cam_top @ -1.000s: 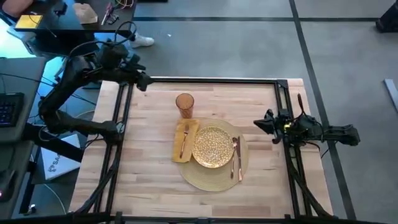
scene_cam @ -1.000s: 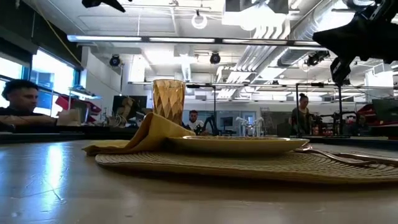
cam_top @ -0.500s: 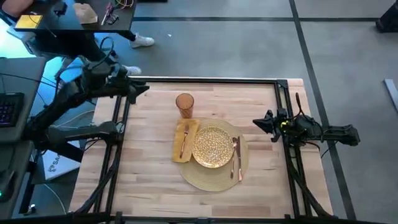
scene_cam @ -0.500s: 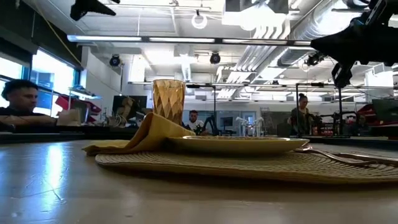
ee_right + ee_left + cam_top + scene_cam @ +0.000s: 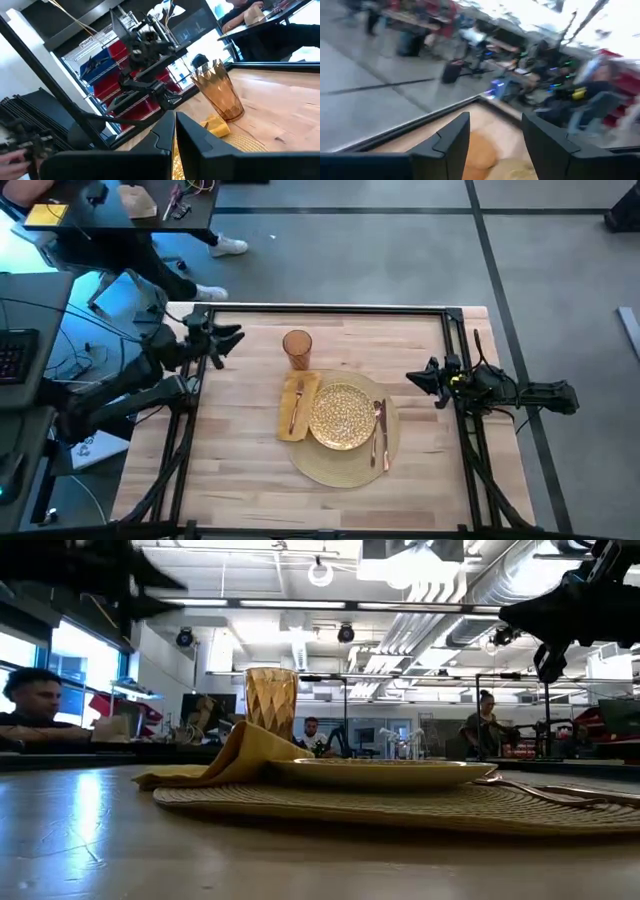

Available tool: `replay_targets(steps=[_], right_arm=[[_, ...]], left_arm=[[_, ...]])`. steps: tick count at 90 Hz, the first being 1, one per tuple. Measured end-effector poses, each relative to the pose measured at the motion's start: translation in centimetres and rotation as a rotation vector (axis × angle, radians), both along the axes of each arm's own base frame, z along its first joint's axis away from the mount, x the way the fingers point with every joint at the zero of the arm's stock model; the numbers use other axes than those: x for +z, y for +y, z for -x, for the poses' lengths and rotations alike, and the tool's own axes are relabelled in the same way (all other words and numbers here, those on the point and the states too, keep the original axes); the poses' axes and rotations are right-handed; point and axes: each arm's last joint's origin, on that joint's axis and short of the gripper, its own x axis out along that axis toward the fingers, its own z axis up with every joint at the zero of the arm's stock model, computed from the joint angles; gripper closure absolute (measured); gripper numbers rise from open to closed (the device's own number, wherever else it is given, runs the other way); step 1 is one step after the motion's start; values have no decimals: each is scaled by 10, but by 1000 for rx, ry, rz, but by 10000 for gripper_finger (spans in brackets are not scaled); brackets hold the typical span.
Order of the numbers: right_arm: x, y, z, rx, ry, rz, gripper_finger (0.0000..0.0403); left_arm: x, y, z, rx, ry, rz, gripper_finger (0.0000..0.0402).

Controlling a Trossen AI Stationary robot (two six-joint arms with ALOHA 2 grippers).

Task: Set table place
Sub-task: Return to Home Position

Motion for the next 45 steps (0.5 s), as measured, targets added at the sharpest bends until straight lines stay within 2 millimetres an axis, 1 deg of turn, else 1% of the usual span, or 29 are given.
replay_targets(steps=[7,15,25,30,34,41,45], right_arm=[[0,0,0,0,1,0,403],[0,0,0,0,1,0,403],[0,0,0,0,5,0,403],[0,0,0,0,5,0,402],[-1,0,0,0,5,0,402],[-1,0,0,1,8,0,402],[-1,0,0,0,9,0,402]], left_arm=[[-25,1,-2,12,79,50,239],[-48,2,-2,12,137,109,239],[-70,-2,-2,-75,154,249,239],[-78,-3,-2,-99,177,287,239],[-84,-4,-2,-111,202,272,239],[-91,-9,-2,-129,220,167,239],[-90,-13,-3,-122,182,91,239]])
